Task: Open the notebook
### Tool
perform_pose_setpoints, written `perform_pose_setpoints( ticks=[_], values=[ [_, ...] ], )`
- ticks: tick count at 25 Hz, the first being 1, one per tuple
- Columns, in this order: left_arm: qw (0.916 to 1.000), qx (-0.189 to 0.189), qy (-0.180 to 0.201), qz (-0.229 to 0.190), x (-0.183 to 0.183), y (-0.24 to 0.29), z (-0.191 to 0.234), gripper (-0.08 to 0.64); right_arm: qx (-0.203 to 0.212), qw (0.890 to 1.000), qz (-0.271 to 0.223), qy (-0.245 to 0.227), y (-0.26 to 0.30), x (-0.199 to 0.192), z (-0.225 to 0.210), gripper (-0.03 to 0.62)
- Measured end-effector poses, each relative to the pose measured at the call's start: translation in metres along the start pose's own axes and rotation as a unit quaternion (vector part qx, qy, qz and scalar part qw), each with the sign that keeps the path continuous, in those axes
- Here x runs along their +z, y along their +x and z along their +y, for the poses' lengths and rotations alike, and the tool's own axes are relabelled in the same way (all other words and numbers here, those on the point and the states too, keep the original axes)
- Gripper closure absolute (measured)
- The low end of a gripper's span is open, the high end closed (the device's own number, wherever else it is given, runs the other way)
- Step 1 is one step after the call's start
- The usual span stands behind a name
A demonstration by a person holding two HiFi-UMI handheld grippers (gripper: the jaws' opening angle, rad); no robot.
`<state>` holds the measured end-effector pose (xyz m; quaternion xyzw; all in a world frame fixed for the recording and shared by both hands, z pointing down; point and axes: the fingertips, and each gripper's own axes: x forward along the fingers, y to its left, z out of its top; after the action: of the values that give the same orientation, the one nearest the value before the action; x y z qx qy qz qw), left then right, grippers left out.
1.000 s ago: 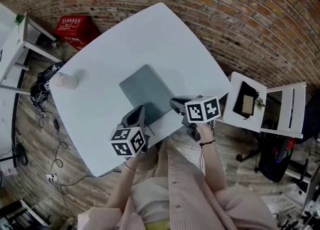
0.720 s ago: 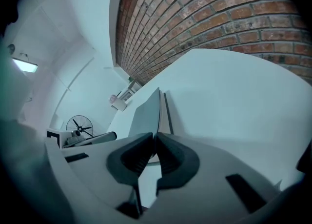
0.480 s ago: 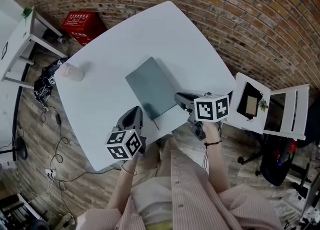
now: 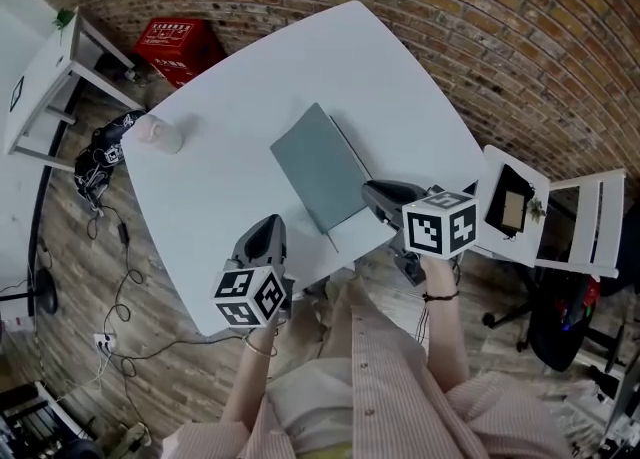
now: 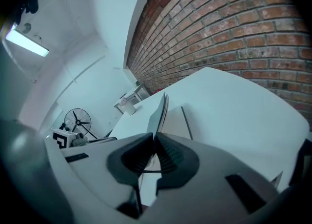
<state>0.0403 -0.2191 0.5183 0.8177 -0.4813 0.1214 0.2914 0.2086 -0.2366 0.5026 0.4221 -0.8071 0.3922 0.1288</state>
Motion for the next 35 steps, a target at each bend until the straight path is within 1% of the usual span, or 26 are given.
perform_pose_setpoints(
  ticks=[6, 12, 18, 24, 28, 31, 35],
  values=[
    [0.9999, -0.007, -0.009, -0.003, -0.009, -0.024, 0.013, 0.568, -0.026, 0.999, -0.012, -0.041, -0.003, 0.004, 0.027, 0.565],
    [0.9999, -0.003, -0.01, -0.007, -0.013, -0.056, 0.038, 0.569, -0.042, 0.997, -0.04, -0.044, -0.002, 0.002, 0.056, 0.565],
    [0.9998, -0.003, -0.009, -0.015, -0.014, -0.081, 0.055, 0.568, -0.066, 0.994, -0.056, -0.063, 0.003, -0.002, 0.084, 0.565],
    [0.9998, -0.008, -0.007, -0.018, -0.017, -0.102, 0.067, 0.568, -0.097, 0.989, -0.066, -0.085, 0.009, -0.009, 0.106, 0.565],
    [0.9995, -0.015, -0.018, -0.023, -0.018, -0.113, 0.073, 0.568, -0.114, 0.986, -0.07, -0.102, 0.015, -0.014, 0.119, 0.565],
    [0.9995, -0.02, -0.012, -0.02, -0.021, -0.12, 0.076, 0.568, -0.126, 0.983, -0.072, -0.111, 0.019, -0.018, 0.126, 0.565],
    [0.9994, -0.026, -0.014, -0.019, -0.025, -0.129, 0.08, 0.568, -0.145, 0.978, -0.073, -0.13, 0.023, -0.023, 0.135, 0.565]
  ],
)
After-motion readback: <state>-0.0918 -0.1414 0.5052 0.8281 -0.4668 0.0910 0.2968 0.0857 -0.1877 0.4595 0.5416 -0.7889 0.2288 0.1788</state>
